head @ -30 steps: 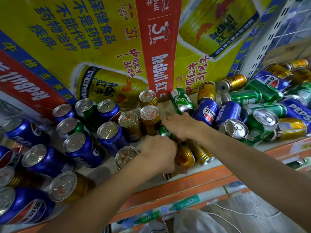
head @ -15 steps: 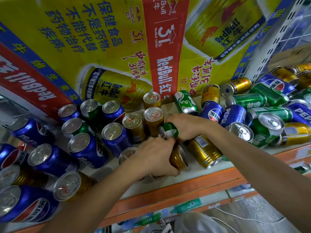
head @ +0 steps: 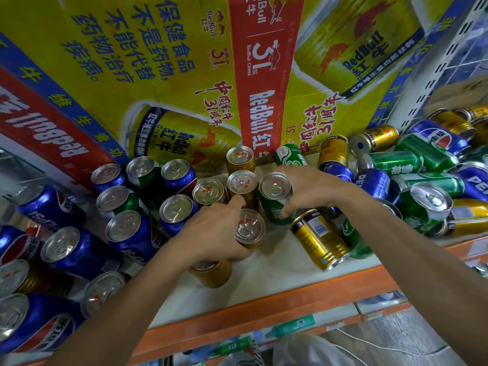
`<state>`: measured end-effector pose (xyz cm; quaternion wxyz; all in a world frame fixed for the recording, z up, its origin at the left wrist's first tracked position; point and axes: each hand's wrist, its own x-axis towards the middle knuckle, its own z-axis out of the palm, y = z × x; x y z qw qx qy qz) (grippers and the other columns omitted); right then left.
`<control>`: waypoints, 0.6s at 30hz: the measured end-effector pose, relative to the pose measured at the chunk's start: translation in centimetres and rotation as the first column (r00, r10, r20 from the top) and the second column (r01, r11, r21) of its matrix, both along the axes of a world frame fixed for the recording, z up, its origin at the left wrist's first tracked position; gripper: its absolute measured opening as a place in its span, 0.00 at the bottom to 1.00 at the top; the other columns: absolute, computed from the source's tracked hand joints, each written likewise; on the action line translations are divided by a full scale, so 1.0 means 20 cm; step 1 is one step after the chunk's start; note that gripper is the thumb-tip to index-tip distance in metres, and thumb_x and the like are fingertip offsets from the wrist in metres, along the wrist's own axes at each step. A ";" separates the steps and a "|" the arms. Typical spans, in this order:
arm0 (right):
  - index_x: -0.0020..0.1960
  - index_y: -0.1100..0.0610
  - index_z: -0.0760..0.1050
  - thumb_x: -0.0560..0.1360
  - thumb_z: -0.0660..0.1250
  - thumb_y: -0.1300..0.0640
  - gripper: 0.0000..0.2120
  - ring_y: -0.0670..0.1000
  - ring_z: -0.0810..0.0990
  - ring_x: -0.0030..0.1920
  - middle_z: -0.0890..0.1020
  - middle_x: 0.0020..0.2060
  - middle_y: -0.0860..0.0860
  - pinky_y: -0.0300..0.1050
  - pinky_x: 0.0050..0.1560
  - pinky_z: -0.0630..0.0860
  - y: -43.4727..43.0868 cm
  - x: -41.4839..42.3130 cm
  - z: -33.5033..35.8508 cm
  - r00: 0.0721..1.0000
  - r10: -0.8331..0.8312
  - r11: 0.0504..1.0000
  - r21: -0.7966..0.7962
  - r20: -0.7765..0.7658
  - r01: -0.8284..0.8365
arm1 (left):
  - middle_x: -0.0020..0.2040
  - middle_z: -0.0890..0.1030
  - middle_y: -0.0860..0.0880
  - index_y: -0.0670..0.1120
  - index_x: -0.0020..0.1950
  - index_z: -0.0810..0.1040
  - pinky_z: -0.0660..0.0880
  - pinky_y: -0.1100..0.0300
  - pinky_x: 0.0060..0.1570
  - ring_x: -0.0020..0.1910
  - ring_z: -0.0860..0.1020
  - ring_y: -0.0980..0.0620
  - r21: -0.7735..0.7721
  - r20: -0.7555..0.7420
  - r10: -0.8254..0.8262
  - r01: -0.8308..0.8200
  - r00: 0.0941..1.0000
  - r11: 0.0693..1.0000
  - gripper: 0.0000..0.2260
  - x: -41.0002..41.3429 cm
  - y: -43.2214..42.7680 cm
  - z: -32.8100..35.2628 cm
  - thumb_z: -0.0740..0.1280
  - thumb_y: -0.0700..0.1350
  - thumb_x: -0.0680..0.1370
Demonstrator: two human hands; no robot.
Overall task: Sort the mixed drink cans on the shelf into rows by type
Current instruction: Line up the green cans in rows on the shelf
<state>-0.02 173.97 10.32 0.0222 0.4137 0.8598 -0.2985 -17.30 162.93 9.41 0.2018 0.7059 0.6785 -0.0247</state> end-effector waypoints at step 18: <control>0.75 0.52 0.58 0.74 0.68 0.61 0.33 0.56 0.72 0.64 0.70 0.68 0.54 0.45 0.57 0.72 0.34 0.14 0.19 0.943 0.039 0.990 0.118 0.331 -0.082 | 0.56 0.75 0.51 0.51 0.61 0.73 0.71 0.58 0.52 0.56 0.73 0.51 0.341 -0.101 -0.241 0.261 0.965 0.903 0.16 0.20 0.17 0.12 0.68 0.52 0.75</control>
